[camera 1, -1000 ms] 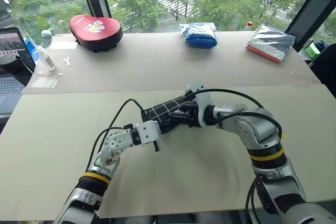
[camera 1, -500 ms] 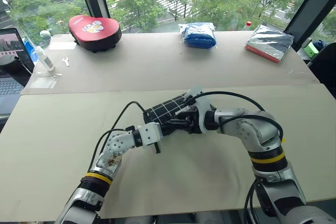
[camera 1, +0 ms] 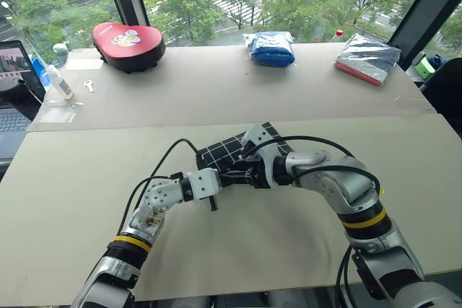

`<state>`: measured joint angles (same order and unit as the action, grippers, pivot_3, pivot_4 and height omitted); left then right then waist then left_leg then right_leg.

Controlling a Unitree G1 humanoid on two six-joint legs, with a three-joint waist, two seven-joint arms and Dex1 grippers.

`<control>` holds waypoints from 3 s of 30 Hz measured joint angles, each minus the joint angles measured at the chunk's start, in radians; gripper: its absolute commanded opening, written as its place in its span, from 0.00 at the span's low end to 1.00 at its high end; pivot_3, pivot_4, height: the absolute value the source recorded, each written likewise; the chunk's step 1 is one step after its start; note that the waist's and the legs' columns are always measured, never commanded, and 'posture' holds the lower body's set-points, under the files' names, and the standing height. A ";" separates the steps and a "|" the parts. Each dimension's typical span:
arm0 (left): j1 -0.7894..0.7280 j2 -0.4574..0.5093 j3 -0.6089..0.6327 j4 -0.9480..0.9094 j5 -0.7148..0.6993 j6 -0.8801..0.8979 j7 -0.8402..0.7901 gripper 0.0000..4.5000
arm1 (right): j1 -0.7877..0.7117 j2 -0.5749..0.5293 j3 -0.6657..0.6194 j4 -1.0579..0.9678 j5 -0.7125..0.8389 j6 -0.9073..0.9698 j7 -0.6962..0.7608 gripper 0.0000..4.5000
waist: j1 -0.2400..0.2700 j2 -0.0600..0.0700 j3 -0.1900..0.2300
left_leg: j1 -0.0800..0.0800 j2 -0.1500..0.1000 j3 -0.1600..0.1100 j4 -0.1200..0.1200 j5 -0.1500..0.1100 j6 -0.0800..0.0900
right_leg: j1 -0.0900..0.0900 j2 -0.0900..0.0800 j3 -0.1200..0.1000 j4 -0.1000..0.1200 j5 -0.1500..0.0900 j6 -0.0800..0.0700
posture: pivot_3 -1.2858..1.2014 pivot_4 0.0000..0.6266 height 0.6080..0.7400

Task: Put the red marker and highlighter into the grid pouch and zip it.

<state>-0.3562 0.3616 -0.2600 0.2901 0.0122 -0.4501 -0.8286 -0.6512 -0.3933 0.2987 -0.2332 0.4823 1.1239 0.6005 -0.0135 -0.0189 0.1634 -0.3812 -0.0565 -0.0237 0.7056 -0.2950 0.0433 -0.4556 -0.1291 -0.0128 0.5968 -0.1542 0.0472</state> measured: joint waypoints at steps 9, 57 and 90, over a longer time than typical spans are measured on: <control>-0.016 -0.004 0.000 0.000 0.010 0.015 0.000 0.00 | -0.010 -0.016 -0.017 0.023 0.017 -0.008 0.019 0.35 | 0.002 0.000 0.000 | -0.001 0.000 0.000 0.000 0.000 0.000 | 0.000 0.000 0.000 0.000 0.000 0.000 | 0.52 0.24 1.00; -0.009 -0.034 0.027 -0.016 -0.001 -0.005 0.021 0.00 | -0.014 0.065 -0.265 0.100 0.104 0.062 -0.092 1.00 | 0.000 0.000 0.000 | -0.003 0.000 0.000 0.005 -0.001 0.002 | -0.001 0.000 0.001 0.003 0.001 0.001 | 0.52 0.24 1.00; 0.001 -0.035 0.023 -0.019 0.000 -0.003 0.035 0.00 | -0.018 0.039 -0.197 0.124 0.052 0.017 -0.060 0.02 | 0.001 0.000 0.000 | -0.003 0.000 0.000 0.006 -0.001 0.002 | -0.001 0.000 0.001 0.004 0.001 0.001 | 0.52 0.24 1.00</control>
<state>-0.3556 0.3269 -0.2369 0.2713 0.0127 -0.4532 -0.7940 -0.6690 -0.3545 0.1016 -0.1095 0.5342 1.1414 0.5405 -0.0124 -0.0188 0.1633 -0.3839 -0.0568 -0.0239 0.7118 -0.2962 0.0453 -0.4562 -0.1293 -0.0121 0.6005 -0.1535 0.0481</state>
